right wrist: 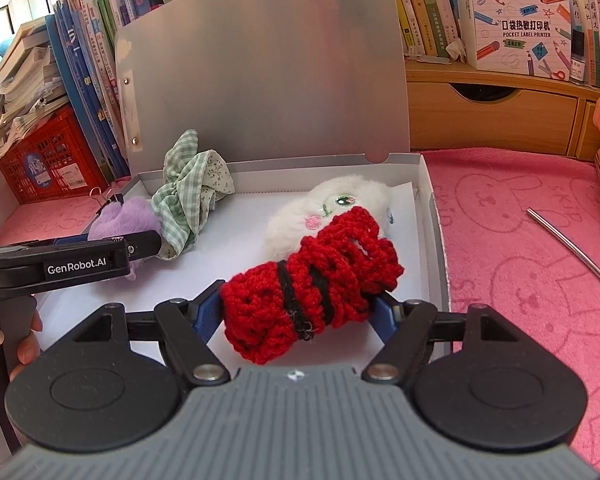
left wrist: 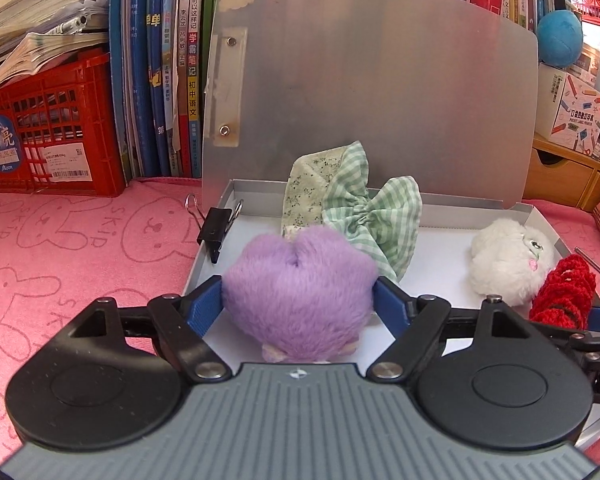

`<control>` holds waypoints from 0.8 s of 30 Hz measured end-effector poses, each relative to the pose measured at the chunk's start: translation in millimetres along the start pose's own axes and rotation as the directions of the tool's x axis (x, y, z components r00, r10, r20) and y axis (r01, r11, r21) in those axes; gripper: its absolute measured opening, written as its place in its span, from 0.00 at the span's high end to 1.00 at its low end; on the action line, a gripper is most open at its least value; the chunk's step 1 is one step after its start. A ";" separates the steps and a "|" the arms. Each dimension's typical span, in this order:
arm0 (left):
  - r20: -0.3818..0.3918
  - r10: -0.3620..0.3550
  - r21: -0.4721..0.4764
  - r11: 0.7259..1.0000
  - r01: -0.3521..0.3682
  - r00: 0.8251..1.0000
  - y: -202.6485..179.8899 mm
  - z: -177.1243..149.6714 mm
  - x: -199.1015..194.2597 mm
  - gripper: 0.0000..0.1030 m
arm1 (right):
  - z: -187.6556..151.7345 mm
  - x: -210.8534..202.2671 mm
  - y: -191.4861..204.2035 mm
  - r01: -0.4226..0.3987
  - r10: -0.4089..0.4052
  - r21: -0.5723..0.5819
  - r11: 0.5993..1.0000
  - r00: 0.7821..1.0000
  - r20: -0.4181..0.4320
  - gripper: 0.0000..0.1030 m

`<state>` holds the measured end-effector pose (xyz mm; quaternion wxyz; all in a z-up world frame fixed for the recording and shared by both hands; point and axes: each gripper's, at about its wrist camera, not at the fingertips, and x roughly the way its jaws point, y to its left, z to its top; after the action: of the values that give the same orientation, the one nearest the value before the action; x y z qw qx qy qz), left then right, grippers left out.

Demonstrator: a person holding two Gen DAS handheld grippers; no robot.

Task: Organize objects
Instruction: 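Open both grippers to drop the purple plush and red toy in the box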

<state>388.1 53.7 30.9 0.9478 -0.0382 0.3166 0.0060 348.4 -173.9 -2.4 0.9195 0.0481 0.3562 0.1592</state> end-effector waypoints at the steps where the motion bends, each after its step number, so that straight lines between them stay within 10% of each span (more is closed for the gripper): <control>1: 0.005 0.001 0.004 1.000 -0.001 1.000 0.0 -0.1 -0.8 0.15 | 0.5 -0.5 -0.4 0.000 0.000 0.005 1.000 1.000 0.002 0.19; 24: 0.065 -0.059 0.031 0.998 0.057 0.996 -5.9 -6.5 -80.0 0.10 | -8.6 -71.0 -11.0 -0.001 0.001 -0.008 1.000 0.998 0.061 0.17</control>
<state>320.5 48.3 74.1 0.9579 -0.0334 0.2842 -0.0250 296.0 -207.7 34.4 0.9300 0.0496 0.3273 0.1596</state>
